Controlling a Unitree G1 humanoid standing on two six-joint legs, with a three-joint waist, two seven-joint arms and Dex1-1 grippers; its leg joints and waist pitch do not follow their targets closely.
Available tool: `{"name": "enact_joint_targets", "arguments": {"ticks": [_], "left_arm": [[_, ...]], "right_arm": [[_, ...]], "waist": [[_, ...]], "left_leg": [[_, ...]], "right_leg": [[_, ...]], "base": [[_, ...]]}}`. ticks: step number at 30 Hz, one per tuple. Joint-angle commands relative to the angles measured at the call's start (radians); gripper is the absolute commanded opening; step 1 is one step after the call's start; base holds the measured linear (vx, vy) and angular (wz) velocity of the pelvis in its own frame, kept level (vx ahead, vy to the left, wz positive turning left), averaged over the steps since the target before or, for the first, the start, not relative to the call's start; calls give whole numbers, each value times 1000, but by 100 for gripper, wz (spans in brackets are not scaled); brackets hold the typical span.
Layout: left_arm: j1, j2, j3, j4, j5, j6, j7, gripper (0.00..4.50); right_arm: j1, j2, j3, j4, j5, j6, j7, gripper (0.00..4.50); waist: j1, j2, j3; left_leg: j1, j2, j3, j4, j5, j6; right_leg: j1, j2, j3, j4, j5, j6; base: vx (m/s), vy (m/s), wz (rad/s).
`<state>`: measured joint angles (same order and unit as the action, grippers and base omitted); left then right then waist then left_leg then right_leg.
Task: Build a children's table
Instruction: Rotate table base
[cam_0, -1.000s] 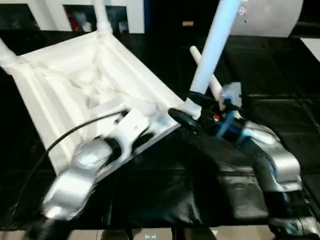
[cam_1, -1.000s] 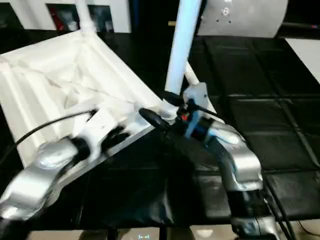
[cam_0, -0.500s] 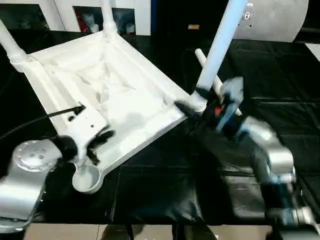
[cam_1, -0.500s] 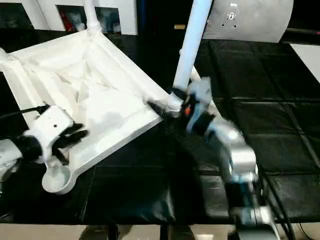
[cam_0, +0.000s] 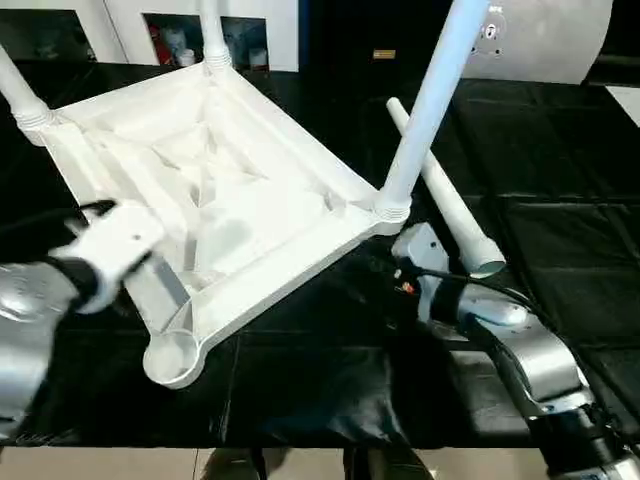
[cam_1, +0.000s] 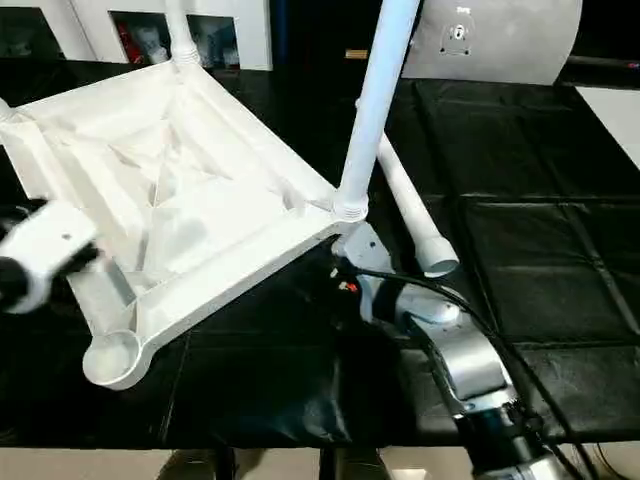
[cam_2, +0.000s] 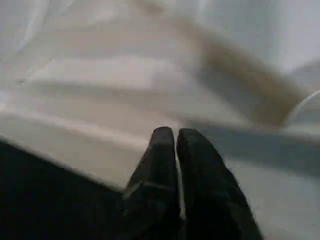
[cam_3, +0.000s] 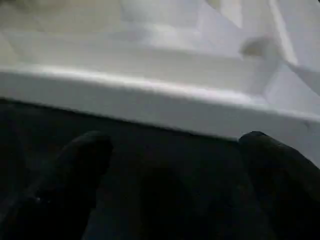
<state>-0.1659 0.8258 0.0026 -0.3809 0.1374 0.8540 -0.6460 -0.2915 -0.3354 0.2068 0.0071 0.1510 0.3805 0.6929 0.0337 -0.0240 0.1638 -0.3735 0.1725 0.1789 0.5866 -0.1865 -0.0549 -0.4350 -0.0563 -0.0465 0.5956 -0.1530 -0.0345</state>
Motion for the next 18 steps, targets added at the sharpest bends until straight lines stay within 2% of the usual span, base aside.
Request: {"name": "enact_joint_targets", "arguments": {"ticks": [1,4,9,12,13,14,16,18], "left_arm": [[13,15,-20,0,12,13,-8,4],[37,30,-43,-9,-1,20,-36,4],[51,26,-85,-39,-80,17,-118,4],[60,58,-125,-66,-100,-12,-186,4],[68,81,-149,-87,-116,-66,-236,4],[71,80,-149,-106,-148,-79,-268,4],[71,73,-151,-137,-198,-97,-315,4],[62,49,-156,-166,-252,-119,-357,4]], "right_arm": [[-3,13,18,5,-25,-1,-26,450],[-19,47,23,42,-44,-1,-69,450],[-86,111,26,163,-86,-24,-166,450],[-124,133,30,226,-107,-44,-189,450],[-144,144,33,261,-118,-57,-198,450],[-153,149,33,275,-121,-64,-203,450],[-170,160,30,301,-124,-73,-211,450],[-188,170,31,327,-128,-84,-220,450]], "waist": [[2,18,-79],[-1,14,-79],[-1,19,-77],[1,17,-74],[-1,15,-73],[-5,11,-72],[-5,14,-71],[-6,13,-74]], "left_leg": [[14,46,-20,-68,-146,46],[10,45,-20,-68,-134,51],[16,47,-19,-70,-142,37],[17,47,-19,-71,-156,29],[15,46,-20,-71,-161,27],[12,44,-18,-72,-160,26],[16,47,-18,-72,-166,16],[13,45,-17,-71,-148,16]], "right_leg": [[57,-73,52,-66,-279,-196],[59,-74,52,-62,-247,-213],[53,-74,52,-62,-251,-233],[55,-77,54,-62,-255,-227],[56,-78,54,-61,-266,-221],[59,-77,55,-61,-269,-218],[56,-78,55,-61,-280,-212],[59,-76,56,-57,-248,-215]], "base": [[0,0,0],[0,0,0],[0,0,0],[0,0,0],[0,0,0],[0,0,0],[0,0,0],[0,0,0]]}}
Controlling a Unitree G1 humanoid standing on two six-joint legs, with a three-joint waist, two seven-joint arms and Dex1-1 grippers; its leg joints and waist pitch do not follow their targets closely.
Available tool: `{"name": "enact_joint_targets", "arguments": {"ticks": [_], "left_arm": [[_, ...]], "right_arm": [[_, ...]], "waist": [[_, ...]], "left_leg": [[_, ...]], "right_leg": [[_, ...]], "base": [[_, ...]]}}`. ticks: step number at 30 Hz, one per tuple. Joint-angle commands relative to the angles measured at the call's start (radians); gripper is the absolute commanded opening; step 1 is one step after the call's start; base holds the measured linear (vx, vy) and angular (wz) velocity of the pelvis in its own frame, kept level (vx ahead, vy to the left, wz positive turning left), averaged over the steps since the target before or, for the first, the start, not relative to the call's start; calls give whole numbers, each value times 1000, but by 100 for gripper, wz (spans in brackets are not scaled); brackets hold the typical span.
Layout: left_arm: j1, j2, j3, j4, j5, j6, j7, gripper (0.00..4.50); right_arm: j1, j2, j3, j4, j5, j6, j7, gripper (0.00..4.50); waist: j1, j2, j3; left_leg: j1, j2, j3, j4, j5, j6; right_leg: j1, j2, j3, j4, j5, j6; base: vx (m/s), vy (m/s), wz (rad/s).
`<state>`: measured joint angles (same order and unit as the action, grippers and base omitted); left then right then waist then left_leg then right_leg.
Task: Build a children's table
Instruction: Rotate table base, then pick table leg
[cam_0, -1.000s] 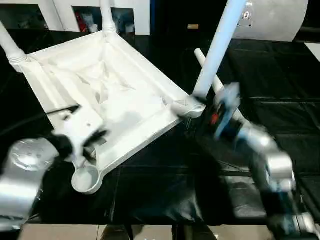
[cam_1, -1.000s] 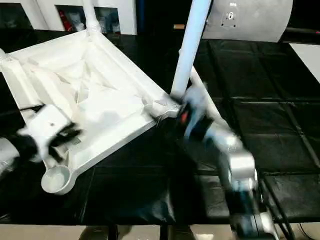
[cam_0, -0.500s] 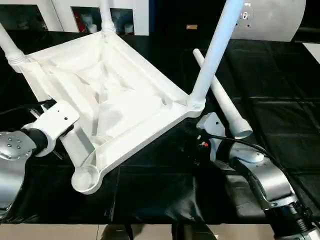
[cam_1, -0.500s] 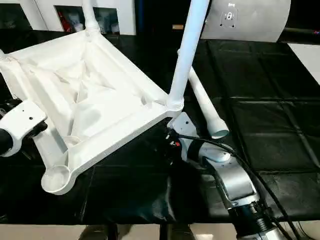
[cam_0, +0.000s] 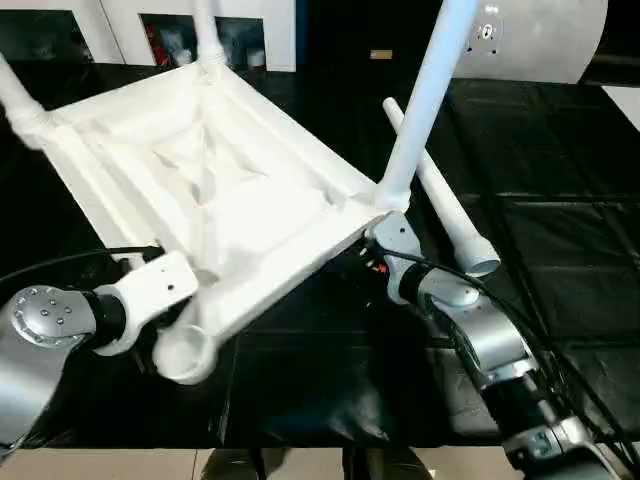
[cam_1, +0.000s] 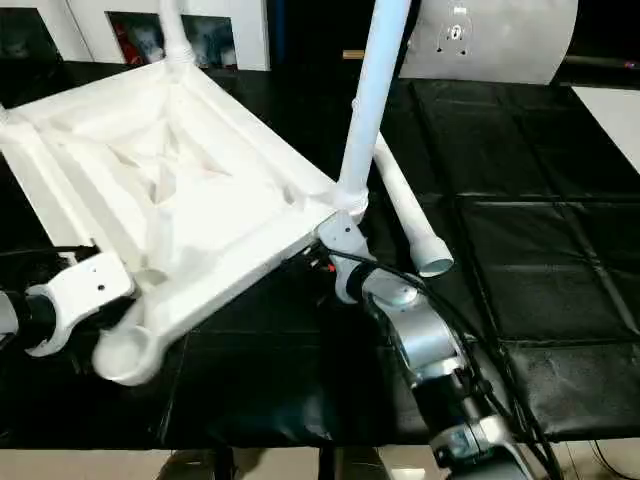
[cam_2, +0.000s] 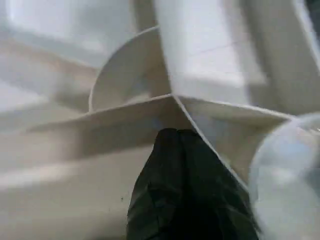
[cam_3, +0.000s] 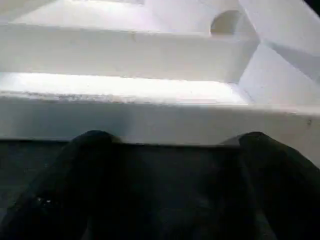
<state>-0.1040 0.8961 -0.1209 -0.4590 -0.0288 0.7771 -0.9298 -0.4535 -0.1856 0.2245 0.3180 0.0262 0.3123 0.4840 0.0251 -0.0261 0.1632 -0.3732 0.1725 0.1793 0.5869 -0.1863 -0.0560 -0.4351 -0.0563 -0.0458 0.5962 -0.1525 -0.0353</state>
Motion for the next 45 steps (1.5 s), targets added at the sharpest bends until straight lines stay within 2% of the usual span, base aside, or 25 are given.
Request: {"name": "enact_joint_targets", "arguments": {"ticks": [1,4,5,7,10,12,13,16,18,20,22,24,25,26,29,31,33,34,35,38,39,41,44,45], "left_arm": [[-19,-53,-47,-110,-137,-35,-103,4],[-36,-74,-63,-116,-159,-29,-114,4],[-70,-127,-102,-103,-161,-35,-102,4],[-92,-158,-126,-85,-159,-49,-91,4],[-123,-199,-155,-40,-130,-71,-63,4],[-168,-253,-185,54,-62,-117,0,4],[-191,-274,-196,105,-28,-138,36,4],[-225,-311,-209,189,23,-165,103,4],[-232,-328,-210,208,33,-176,127,4],[-217,-341,-187,165,-15,-192,110,4],[-212,-343,-180,151,-31,-194,102,4],[-202,-345,-160,129,-43,-216,105,4],[-202,-356,-137,119,-52,-221,122,4],[-202,-357,-133,118,-54,-220,124,4],[-205,-351,-92,78,-94,-194,113,4],[-205,-339,-79,55,-111,-176,102,34],[-205,-329,-71,34,-128,-158,90,45],[-192,-306,-56,-9,-160,-124,62,51],[-183,-292,-47,-33,-179,-106,48,60],[-138,-228,-9,-101,-213,-63,13,96],[-125,-210,3,-114,-220,-56,3,102],[-94,-157,45,-134,-230,-45,-24,109],[-83,-106,70,-130,-222,-47,-43,139],[-83,-97,70,-127,-217,-49,-45,143]], "right_arm": [[-45,31,13,42,-7,-27,-19,450],[-59,38,12,61,-10,-37,-23,450],[-78,46,11,82,-13,-47,-29,450],[-93,53,8,101,-17,-58,-33,450],[-105,60,5,117,-22,-68,-34,450],[-116,66,1,135,-27,-79,-35,450],[-119,68,-3,142,-29,-85,-38,450],[-125,65,-16,142,-30,-84,-47,450],[-137,55,-39,129,-32,-65,-75,450],[-177,29,-86,102,-25,-6,-110,450],[-185,24,-97,97,-22,8,-115,450],[-230,-5,-133,94,-33,70,-148,450],[-267,-31,-152,103,-44,113,-164,450],[-272,-34,-154,104,-45,119,-165,450],[-338,-88,-163,149,-65,225,-177,450],[-369,-107,-162,179,-85,307,-199,450],[-389,-122,-162,207,-98,353,-210,450],[-409,-135,-175,239,-89,411,-205,450],[-419,-141,-183,253,-79,444,-201,450],[-435,-153,-199,278,-33,553,-154,450],[-437,-154,-204,282,-22,575,-145,450],[-437,-156,-218,296,6,604,-112,450],[-441,-158,-222,308,6,630,-97,450],[-441,-160,-219,311,3,633,-96,421]], "waist": [[0,16,-75],[-7,12,-75],[-11,13,-74],[-17,13,-72],[-19,9,-74],[-23,8,-75],[-25,12,-75],[-23,9,-76],[-22,15,-73],[-21,15,-74],[-19,16,-74],[-16,17,-74],[-15,14,-77],[-16,13,-77],[-13,13,-78],[-14,12,-77],[-13,11,-76],[-13,15,-77],[-14,13,-80],[-15,13,-77],[-17,12,-75],[-16,15,-71],[-13,18,-68],[-13,18,-68]], "left_leg": [[13,44,-16,-70,-134,17],[10,44,-15,-68,-121,20],[8,43,-15,-68,-122,24],[7,42,-15,-67,-142,23],[8,41,-14,-65,-147,23],[6,41,-14,-64,-141,28],[6,39,-13,-62,-150,28],[8,40,-15,-63,-156,25],[10,41,-15,-64,-172,18],[11,42,-17,-65,-181,10],[13,41,-15,-64,-183,7],[15,40,-14,-64,-184,9],[13,39,-14,-63,-170,10],[12,37,-13,-62,-154,9],[11,35,-12,-59,-141,13],[10,34,-12,-58,-140,12],[9,35,-11,-58,-144,13],[10,35,-11,-57,-142,9],[6,34,-13,-57,-131,9],[7,34,-11,-56,-134,13],[5,35,-12,-57,-139,14],[9,37,-12,-57,-165,9],[15,38,-13,-60,-194,-5],[15,39,-13,-60,-197,-8]], "right_leg": [[60,-76,55,-54,-221,-225],[65,-75,56,-50,-187,-237],[65,-76,56,-50,-187,-240],[67,-78,56,-56,-239,-231],[66,-76,57,-58,-254,-220],[66,-74,56,-57,-243,-216],[66,-70,56,-59,-251,-208],[66,-72,55,-61,-265,-203],[64,-71,55,-63,-291,-199],[64,-69,53,-61,-294,-197],[61,-68,54,-60,-286,-198],[59,-66,54,-60,-280,-198],[63,-65,53,-58,-260,-203],[65,-63,53,-54,-237,-210],[66,-62,52,-52,-211,-219],[66,-61,51,-51,-221,-220],[66,-63,52,-54,-233,-219],[66,-63,52,-52,-230,-220],[70,-64,51,-49,-213,-229],[68,-61,51,-48,-200,-233],[69,-62,50,-49,-213,-232],[63,-63,50,-55,-261,-222],[57,-62,50,-60,-315,-211],[56,-62,50,-61,-319,-209]], "base": [[0,0,0],[0,0,0],[0,0,0],[0,0,0],[0,0,0],[0,0,0],[0,0,0],[0,0,0],[0,0,0],[0,0,0],[0,0,0],[0,0,0],[0,0,0],[0,0,0],[0,0,0],[0,0,0],[0,0,0],[0,0,0],[0,0,0],[0,0,0],[0,0,0],[0,0,0],[0,0,0],[0,0,0]]}}
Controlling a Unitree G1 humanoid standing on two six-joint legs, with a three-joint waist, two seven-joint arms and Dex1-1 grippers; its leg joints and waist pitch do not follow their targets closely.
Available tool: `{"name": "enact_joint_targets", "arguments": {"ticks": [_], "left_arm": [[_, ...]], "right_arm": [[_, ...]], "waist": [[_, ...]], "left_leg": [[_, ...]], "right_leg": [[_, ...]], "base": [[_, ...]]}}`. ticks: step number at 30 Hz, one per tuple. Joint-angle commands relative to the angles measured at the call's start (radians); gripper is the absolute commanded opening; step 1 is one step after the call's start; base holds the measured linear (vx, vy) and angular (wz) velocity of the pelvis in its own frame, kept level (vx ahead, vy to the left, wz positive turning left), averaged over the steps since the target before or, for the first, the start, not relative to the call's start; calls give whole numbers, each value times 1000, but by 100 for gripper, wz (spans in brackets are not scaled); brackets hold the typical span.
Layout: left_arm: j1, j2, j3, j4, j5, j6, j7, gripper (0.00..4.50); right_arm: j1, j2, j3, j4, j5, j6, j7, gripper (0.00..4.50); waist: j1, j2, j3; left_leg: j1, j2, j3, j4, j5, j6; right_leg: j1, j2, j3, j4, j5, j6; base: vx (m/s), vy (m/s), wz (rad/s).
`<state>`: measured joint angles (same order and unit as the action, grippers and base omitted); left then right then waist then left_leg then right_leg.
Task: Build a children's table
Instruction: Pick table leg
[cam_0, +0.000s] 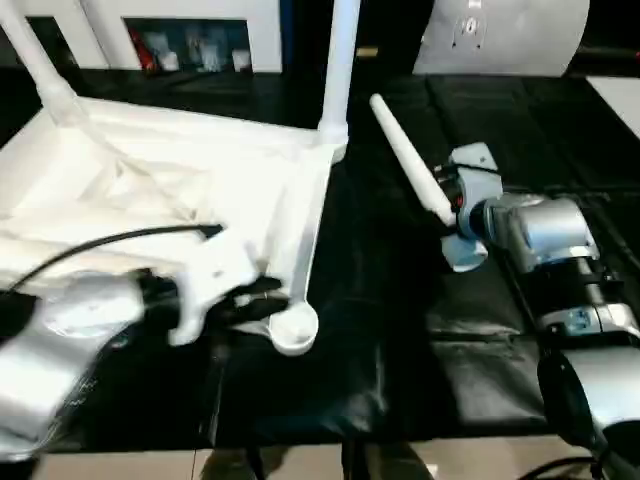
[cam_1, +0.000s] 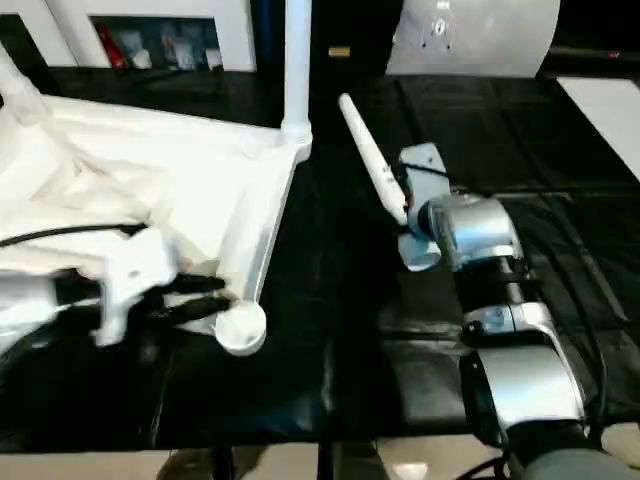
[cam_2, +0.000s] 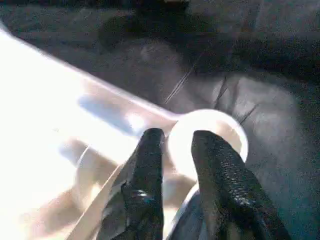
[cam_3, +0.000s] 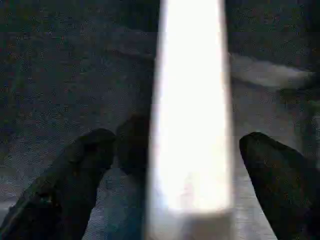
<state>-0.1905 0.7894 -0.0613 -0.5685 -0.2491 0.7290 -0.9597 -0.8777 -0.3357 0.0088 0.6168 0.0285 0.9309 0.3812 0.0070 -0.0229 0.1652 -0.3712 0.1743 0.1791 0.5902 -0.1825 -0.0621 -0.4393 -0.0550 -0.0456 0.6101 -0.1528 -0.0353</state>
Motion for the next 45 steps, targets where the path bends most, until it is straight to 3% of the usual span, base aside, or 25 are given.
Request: {"name": "enact_joint_targets", "arguments": {"ticks": [1,9,10,17,24,25,28,31,34,36,39,41,42,43,44,45], "left_arm": [[2,29,10,-12,10,-6,-20,145],[18,148,-23,6,48,-17,-55,215],[21,157,-30,8,56,-22,-57,223],[24,218,-78,32,119,-98,-58,228],[-14,207,-126,78,166,-172,-61,228],[-27,197,-142,96,174,-198,-60,228],[-76,155,-194,156,208,-261,-55,228],[-96,112,-193,182,206,-274,-31,228],[-91,64,-161,176,159,-254,-3,228],[-82,-5,-110,159,92,-212,39,228],[-85,-60,-79,160,56,-183,76,228],[-96,-131,-52,166,28,-160,125,228],[-103,-161,-41,170,17,-140,146,228],[-120,-206,-32,180,5,-126,184,228],[-124,-219,-29,183,2,-123,194,228],[-137,-263,-18,192,-13,-105,228,228]], "right_arm": [[-20,-12,2,22,-2,20,11,413],[-15,-28,32,81,-3,51,44,347],[-14,-28,31,88,-4,49,45,333],[-3,-32,18,188,-6,-9,39,272],[3,-31,10,237,-3,-62,47,212],[3,-28,9,252,-2,-78,49,204],[4,-19,-2,294,6,-126,53,196],[5,-16,-18,298,12,-148,42,191],[12,-17,-71,256,47,-143,25,191],[30,-25,-133,168,87,-125,3,191],[50,-22,-207,81,138,-115,-12,191],[89,8,-322,-55,239,-144,-6,191],[105,22,-355,-99,270,-172,-3,190],[135,44,-401,-167,318,-227,9,190],[143,50,-413,-187,331,-242,13,190],[163,61,-448,-238,368,-223,18,190]], "waist": [[6,10,-70],[13,12,-73],[15,20,-73],[22,14,-65],[25,14,-68],[24,12,-71],[26,16,-73],[24,17,-76],[23,21,-81],[22,20,-83],[23,17,-85],[27,13,-93],[27,15,-97],[28,18,-96],[28,17,-97],[28,23,-100]], "left_leg": [[13,38,-14,-64,-201,-7],[11,38,-12,-63,-169,-10],[14,39,-12,-63,-175,-15],[20,40,-16,-68,-256,-34],[26,41,-19,-70,-302,-47],[24,42,-19,-69,-291,-50],[25,41,-19,-69,-304,-51],[23,41,-20,-70,-310,-60],[23,40,-21,-68,-317,-62],[23,39,-18,-65,-300,-58],[18,36,-16,-65,-277,-45],[15,34,-13,-59,-226,-21],[8,35,-12,-59,-178,-4],[9,36,-8,-57,-164,10],[8,36,-9,-56,-156,16],[6,32,-8,-56,-128,29]], "right_leg": [[61,-65,50,-73,-327,-207],[62,-67,53,-68,-283,-216],[59,-68,53,-68,-289,-219],[54,-71,52,-81,-410,-187],[49,-70,50,-82,-418,-182],[53,-71,51,-79,-396,-187],[51,-71,50,-81,-396,-192],[56,-71,49,-78,-374,-199],[60,-69,48,-74,-344,-212],[61,-67,49,-74,-326,-217],[66,-63,48,-73,-301,-218],[71,-64,52,-73,-272,-209],[74,-65,52,-67,-225,-218],[69,-64,53,-70,-202,-222],[71,-63,52,-67,-193,-226],[74,-59,50,-64,-164,-234]], "base": [[0,0,0],[0,0,0],[0,0,0],[0,0,0],[0,0,0],[0,0,0],[0,0,0],[0,0,0],[0,0,0],[0,0,0],[0,0,0],[0,0,0],[0,0,0],[0,0,0],[0,0,0],[0,0,0]]}}
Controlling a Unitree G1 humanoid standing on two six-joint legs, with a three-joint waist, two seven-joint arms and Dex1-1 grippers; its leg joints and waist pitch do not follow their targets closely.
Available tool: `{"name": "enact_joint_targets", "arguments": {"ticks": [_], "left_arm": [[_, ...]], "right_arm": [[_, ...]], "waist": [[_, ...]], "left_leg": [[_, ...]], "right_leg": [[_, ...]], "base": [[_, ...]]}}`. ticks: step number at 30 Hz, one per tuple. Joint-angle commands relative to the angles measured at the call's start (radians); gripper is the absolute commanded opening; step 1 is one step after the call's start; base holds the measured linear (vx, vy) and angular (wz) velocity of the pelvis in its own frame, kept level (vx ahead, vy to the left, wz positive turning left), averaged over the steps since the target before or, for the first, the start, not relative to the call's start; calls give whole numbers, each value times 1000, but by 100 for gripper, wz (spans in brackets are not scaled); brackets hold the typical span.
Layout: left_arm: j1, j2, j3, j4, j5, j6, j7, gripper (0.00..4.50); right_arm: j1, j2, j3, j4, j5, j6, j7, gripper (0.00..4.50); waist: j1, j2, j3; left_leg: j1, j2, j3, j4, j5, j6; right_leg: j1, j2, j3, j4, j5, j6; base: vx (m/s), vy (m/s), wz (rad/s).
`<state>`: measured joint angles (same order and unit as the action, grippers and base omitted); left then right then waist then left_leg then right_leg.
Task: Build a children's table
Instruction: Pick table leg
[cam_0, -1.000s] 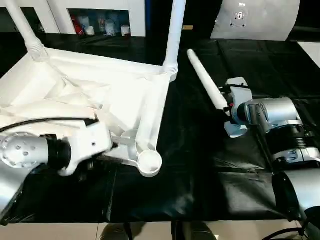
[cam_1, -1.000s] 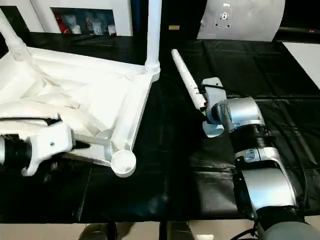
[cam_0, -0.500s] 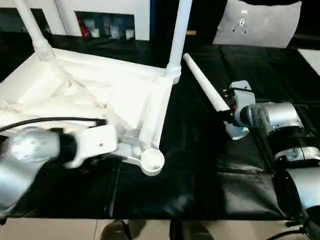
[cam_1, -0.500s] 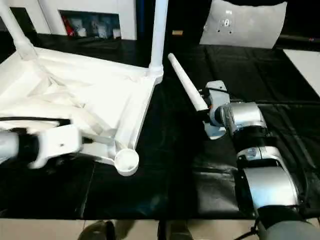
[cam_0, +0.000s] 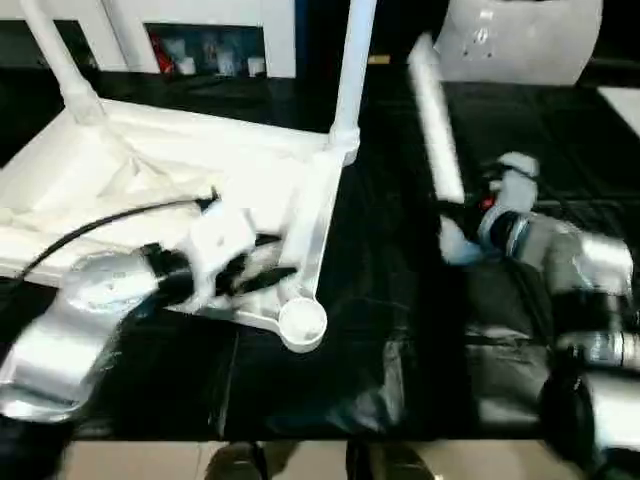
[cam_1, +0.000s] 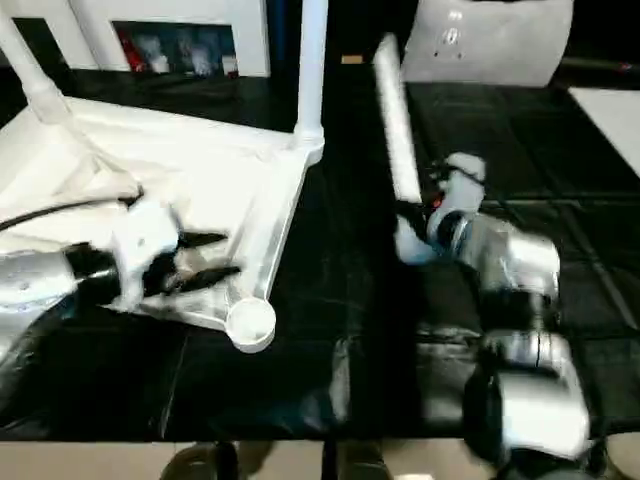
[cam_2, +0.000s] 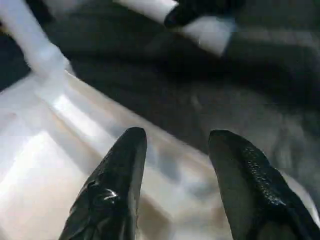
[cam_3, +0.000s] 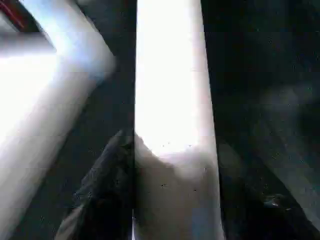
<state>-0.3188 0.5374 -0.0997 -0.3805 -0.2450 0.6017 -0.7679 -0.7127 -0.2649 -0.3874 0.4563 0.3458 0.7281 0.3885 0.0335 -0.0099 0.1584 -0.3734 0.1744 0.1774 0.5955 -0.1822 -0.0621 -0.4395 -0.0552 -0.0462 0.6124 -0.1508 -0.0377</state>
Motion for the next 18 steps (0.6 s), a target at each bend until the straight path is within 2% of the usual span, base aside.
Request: {"name": "enact_joint_targets", "arguments": {"ticks": [1,2,3,4,5,6,7,8,9,10,11,12,13,14,15,16,17,18], "left_arm": [[-21,-46,28,12,-28,32,65,228],[-38,-80,32,21,-33,40,92,228],[-58,-117,37,31,-43,47,123,228],[-82,-153,43,43,-53,47,150,228],[-95,-169,46,50,-56,46,162,228],[-110,-187,50,58,-60,45,176,228],[-178,-257,76,106,-79,54,226,228],[-220,-294,94,138,-95,66,249,255],[-256,-323,109,167,-109,70,269,262],[-287,-348,124,193,-125,77,285,262],[-308,-365,135,210,-138,83,296,265],[-350,-396,158,241,-172,91,311,277],[-365,-408,165,252,-183,91,315,292],[-380,-417,172,261,-193,94,319,307],[-392,-425,177,269,-202,96,321,307],[-434,-454,193,285,-247,112,318,320],[-449,-473,202,286,-277,138,314,331],[-449,-473,202,286,-277,138,314,331]], "right_arm": [[9,5,-89,-116,91,-8,8,190],[20,17,-119,-148,118,-22,1,190],[43,31,-136,-197,137,-79,8,190],[65,48,-153,-249,171,-124,32,190],[73,53,-160,-273,185,-125,38,190],[83,60,-168,-301,202,-126,44,190],[116,76,-183,-389,277,-95,90,190],[132,73,-188,-426,351,-16,129,190],[147,77,-194,-462,415,40,154,190],[162,80,-191,-494,460,68,180,190],[171,82,-188,-514,485,83,196,190],[199,77,-164,-553,514,102,231,189],[210,73,-153,-564,521,111,245,189],[217,70,-143,-571,524,115,255,189],[222,68,-136,-577,526,118,264,189],[247,60,-101,-606,543,128,288,189],[265,58,-82,-631,563,136,301,189],[265,58,-82,-631,563,136,301,189]], "waist": [[2,13,-93],[2,11,-93],[3,34,-95],[3,28,-95],[3,23,-96],[0,25,-95],[2,51,-94],[3,49,-95],[3,45,-95],[7,45,-97],[4,42,-95],[2,50,-97],[5,49,-100],[1,44,-101],[0,48,-102],[-2,52,-102],[3,48,-103],[7,58,-107]], "left_leg": [[9,34,-6,-61,-121,36],[6,33,-8,-60,-117,45],[10,32,-9,-59,-122,44],[15,33,-3,-58,-153,50],[10,32,-6,-59,-147,53],[5,27,-6,-59,-135,62],[10,28,-9,-57,-138,60],[16,25,-5,-54,-160,71],[13,21,-6,-55,-157,77],[3,17,-12,-54,-134,90],[-2,12,-11,-53,-125,94],[-8,8,-11,-50,-114,96],[-2,10,-10,-48,-112,98],[-15,8,-15,-49,-87,102],[-18,6,-15,-48,-74,103],[-8,6,-8,-44,-77,114],[-6,7,-8,-44,-73,117],[-3,15,-12,-46,-57,126]], "right_leg": [[73,-58,52,-66,-151,-237],[75,-59,48,-67,-158,-241],[74,-58,47,-67,-169,-241],[71,-58,46,-82,-205,-226],[75,-59,45,-79,-210,-225],[78,-55,43,-82,-218,-215],[75,-57,43,-80,-226,-215],[73,-52,41,-91,-256,-207],[79,-49,39,-94,-259,-207],[87,-54,37,-94,-282,-188],[88,-53,35,-98,-294,-181],[89,-53,31,-103,-325,-165],[85,-53,31,-105,-334,-158],[93,-53,28,-100,-334,-149],[92,-53,27,-101,-335,-143],[80,-48,26,-113,-363,-133],[79,-49,26,-113,-365,-131],[78,-53,24,-108,-336,-142]], "base": [[0,0,0],[0,0,0],[0,0,0],[0,0,0],[0,0,0],[0,0,0],[0,0,0],[0,0,0],[0,0,0],[0,0,0],[0,0,0],[0,0,0],[0,0,0],[0,0,0],[0,0,0],[0,0,0],[0,0,0],[0,0,0]]}}
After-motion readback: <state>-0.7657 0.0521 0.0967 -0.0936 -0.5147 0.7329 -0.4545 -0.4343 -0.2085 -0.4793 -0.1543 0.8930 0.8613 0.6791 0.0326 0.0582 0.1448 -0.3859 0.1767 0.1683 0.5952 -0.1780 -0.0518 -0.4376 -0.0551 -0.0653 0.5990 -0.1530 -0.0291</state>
